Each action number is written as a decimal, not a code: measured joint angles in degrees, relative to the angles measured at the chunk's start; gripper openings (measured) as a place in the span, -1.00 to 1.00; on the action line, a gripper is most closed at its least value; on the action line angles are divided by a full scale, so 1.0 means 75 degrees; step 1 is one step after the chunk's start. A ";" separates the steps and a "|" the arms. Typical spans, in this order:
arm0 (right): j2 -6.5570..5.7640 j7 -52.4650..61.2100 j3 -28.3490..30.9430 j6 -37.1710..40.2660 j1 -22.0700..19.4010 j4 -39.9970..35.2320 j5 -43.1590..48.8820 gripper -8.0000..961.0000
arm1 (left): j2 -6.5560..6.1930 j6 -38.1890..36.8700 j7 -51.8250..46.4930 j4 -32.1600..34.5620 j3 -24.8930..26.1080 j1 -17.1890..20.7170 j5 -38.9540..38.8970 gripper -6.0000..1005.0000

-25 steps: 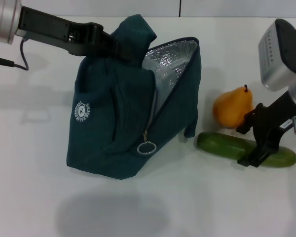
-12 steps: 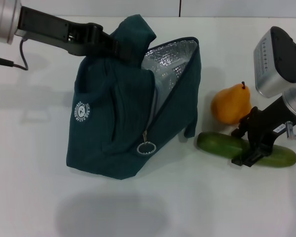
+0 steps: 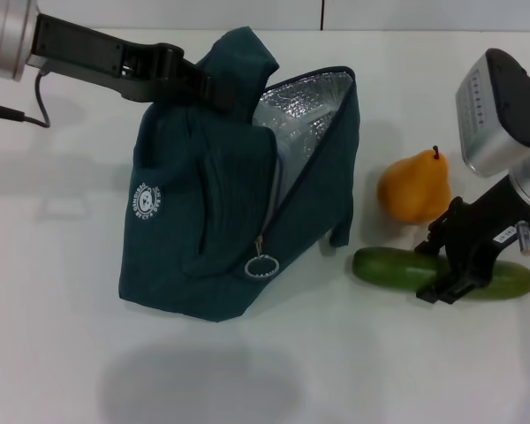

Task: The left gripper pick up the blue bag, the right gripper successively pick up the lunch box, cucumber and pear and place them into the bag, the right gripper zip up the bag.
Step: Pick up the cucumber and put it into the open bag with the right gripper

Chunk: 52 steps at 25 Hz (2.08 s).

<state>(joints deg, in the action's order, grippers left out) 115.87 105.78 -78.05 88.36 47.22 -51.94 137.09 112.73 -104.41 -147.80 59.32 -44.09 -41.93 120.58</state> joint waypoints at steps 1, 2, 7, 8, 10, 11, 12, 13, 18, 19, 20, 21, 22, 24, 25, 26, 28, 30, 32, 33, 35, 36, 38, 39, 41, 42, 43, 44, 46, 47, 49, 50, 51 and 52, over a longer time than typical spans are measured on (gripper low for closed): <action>-0.0027 -0.0003 0.0055 0.0219 -0.0001 -0.0101 -0.0136 0.22 | -0.0003 0.0000 0.0003 0.0002 0.0003 0.0006 -0.0002 -0.90; -0.0049 -0.0021 0.0155 0.0476 -0.0002 -0.0196 -0.0287 0.23 | -0.0006 0.0001 0.0005 0.0005 0.0006 0.0015 -0.0005 -0.90; -0.0103 -0.0281 0.1773 0.2519 -0.0003 -0.0772 -0.1209 0.24 | -0.0012 0.0000 0.0008 -0.0014 0.0017 0.0039 -0.0027 -0.90; -0.0120 -0.0329 0.2191 0.2902 -0.0003 -0.0812 -0.1423 0.24 | -0.0007 -0.0001 0.0008 -0.0015 0.0018 0.0036 -0.0031 -0.90; -0.0240 -0.0353 0.3192 0.3509 0.0008 -0.0749 -0.1974 0.25 | -0.0002 0.0000 0.0007 -0.0017 0.0019 0.0031 -0.0033 -0.90; -0.0313 -0.0348 0.3609 0.3710 0.0007 -0.0666 -0.2246 0.25 | -0.0001 0.0000 0.0007 -0.0018 0.0018 0.0028 -0.0034 -0.90; -0.0406 -0.0333 0.4076 0.3821 -0.0007 -0.0427 -0.2586 0.26 | 0.0000 0.0000 0.0005 -0.0018 0.0015 0.0024 -0.0036 -0.90; -0.0530 -0.0327 0.4510 0.3866 -0.0038 -0.0056 -0.3028 0.26 | 0.0001 0.0000 0.0000 -0.0021 0.0012 0.0022 -0.0037 -0.90; -0.0978 -0.0707 0.5222 0.3546 -0.0340 0.1949 -0.4713 0.27 | 0.0020 0.0000 -0.0012 -0.0020 0.0009 0.0014 -0.0043 -0.90; -0.0976 -0.0854 0.5230 0.3389 -0.0427 0.2251 -0.4963 0.28 | 0.0023 0.0000 -0.0012 -0.0020 0.0009 0.0010 -0.0044 -0.90; -0.0901 -0.0949 0.5229 0.3225 -0.0498 0.2426 -0.5120 0.28 | 0.0025 0.0000 -0.0014 -0.0020 0.0008 0.0010 -0.0045 -0.90; -0.0786 -0.1037 0.5231 0.3031 -0.0588 0.2517 -0.5262 0.28 | 0.0025 0.0001 -0.0018 -0.0016 0.0010 0.0010 -0.0045 -0.90; -0.0598 -0.1121 0.5213 0.2822 -0.0689 0.2576 -0.5381 0.28 | 0.0027 0.0000 -0.0019 -0.0004 0.0007 0.0011 -0.0048 -0.90; -0.0287 -0.1294 0.5204 0.2503 -0.0804 0.2614 -0.5525 0.29 | 0.0027 0.0001 -0.0024 0.0001 -0.0002 0.0012 -0.0047 -0.90; -0.0131 -0.1445 0.5182 0.2356 -0.0841 0.2673 -0.5602 0.29 | 0.0029 0.0001 -0.0021 -0.0005 -0.0007 0.0007 -0.0048 -0.90; -0.0062 -0.1662 0.5080 0.2226 -0.0846 0.2859 -0.5785 0.30 | 0.0032 0.0000 -0.0020 -0.0013 -0.0009 0.0001 -0.0048 -0.90; 0.0015 -0.2338 0.4681 0.1975 -0.0762 0.3646 -0.6451 0.30 | 0.0043 0.0001 -0.0018 -0.0015 -0.0009 -0.0017 -0.0048 -0.90; 0.0017 -0.2957 0.4341 0.1768 -0.0662 0.4394 -0.7091 0.31 | 0.0049 0.0000 -0.0018 -0.0017 -0.0008 -0.0025 -0.0049 -0.90; 0.0036 -0.3599 0.4053 0.1498 -0.0602 0.4851 -0.7555 0.31 | 0.0050 0.0000 -0.0021 -0.0022 -0.0002 -0.0027 -0.0052 -0.90; 0.0039 -0.3810 0.3949 0.1401 -0.0568 0.4993 -0.7712 0.32 | 0.0050 0.0000 -0.0026 -0.0026 -0.0002 -0.0027 -0.0052 -0.90; 0.0047 -0.4112 0.3805 0.1244 -0.0483 0.5303 -0.7961 0.32 | 0.0054 0.0001 -0.0030 -0.0029 -0.0002 -0.0027 -0.0053 -0.90; 0.0050 -0.4297 0.3782 0.1156 -0.0432 0.5446 -0.8042 0.32 | 0.0059 0.0001 -0.0029 -0.0030 -0.0003 -0.0027 -0.0054 -0.90; 0.0053 -0.4743 0.3769 0.0997 -0.0264 0.5760 -0.8074 0.33 | 0.0080 0.0001 -0.0020 -0.0032 -0.0004 -0.0021 -0.0056 -0.90; 0.0054 -0.4987 0.3752 0.0935 -0.0177 0.5885 -0.8066 0.33 | 0.0092 0.0001 -0.0015 -0.0033 -0.0005 -0.0019 -0.0057 -0.90; 0.0055 -0.5209 0.3723 0.0881 -0.0090 0.5992 -0.8061 0.34 | 0.0109 -0.0001 -0.0005 -0.0034 -0.0010 -0.0019 -0.0058 -0.90; 0.0055 -0.5486 0.3673 0.0797 0.0029 0.6123 -0.8065 0.34 | 0.0109 -0.0001 -0.0005 -0.0034 -0.0010 -0.0019 -0.0058 -0.90; 0.0055 -0.5612 0.3648 0.0743 0.0108 0.6200 -0.8072 0.34 | 0.0112 -0.0008 0.0000 -0.0034 -0.0015 -0.0019 -0.0059 -0.90; 0.0055 -0.5685 0.3647 0.0695 0.0174 0.6250 -0.8077 0.35 | 0.0112 -0.0008 0.0001 -0.0034 -0.0015 -0.0021 -0.0059 -0.90; 0.0055 -0.5789 0.3645 0.0639 0.0284 0.6342 -0.8081 0.35 | 0.0112 -0.0011 0.0005 -0.0034 -0.0016 -0.0023 -0.0060 -0.90; 0.0054 -0.5873 0.3645 0.0621 0.0357 0.6423 -0.8083 0.35 | 0.0112 -0.0011 0.0008 -0.0035 -0.0016 -0.0023 -0.0060 -0.90; 0.0054 -0.6113 0.3644 0.0603 0.0494 0.6607 -0.8067 0.36 | 0.0112 -0.0012 0.0014 -0.0035 -0.0016 -0.0023 -0.0060 -0.90; 0.0054 -0.6255 0.3645 0.0590 0.0561 0.6713 -0.8054 0.36 | 0.0111 -0.0012 0.0019 -0.0034 -0.0016 -0.0022 -0.0060 -0.90; 0.0055 -0.6422 0.3645 0.0555 0.0639 0.6833 -0.8039 0.37 | 0.0108 -0.0012 0.0023 -0.0034 -0.0016 -0.0016 -0.0060 -0.90; 0.0055 -0.6491 0.3644 0.0523 0.0679 0.6903 -0.8035 0.37 | 0.0107 -0.0012 0.0028 -0.0034 -0.0016 -0.0012 -0.0060 -0.90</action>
<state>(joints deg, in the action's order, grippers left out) 116.28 57.10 -50.72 92.28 52.32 -0.16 76.83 113.54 -104.50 -147.60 59.06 -44.21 -42.02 120.14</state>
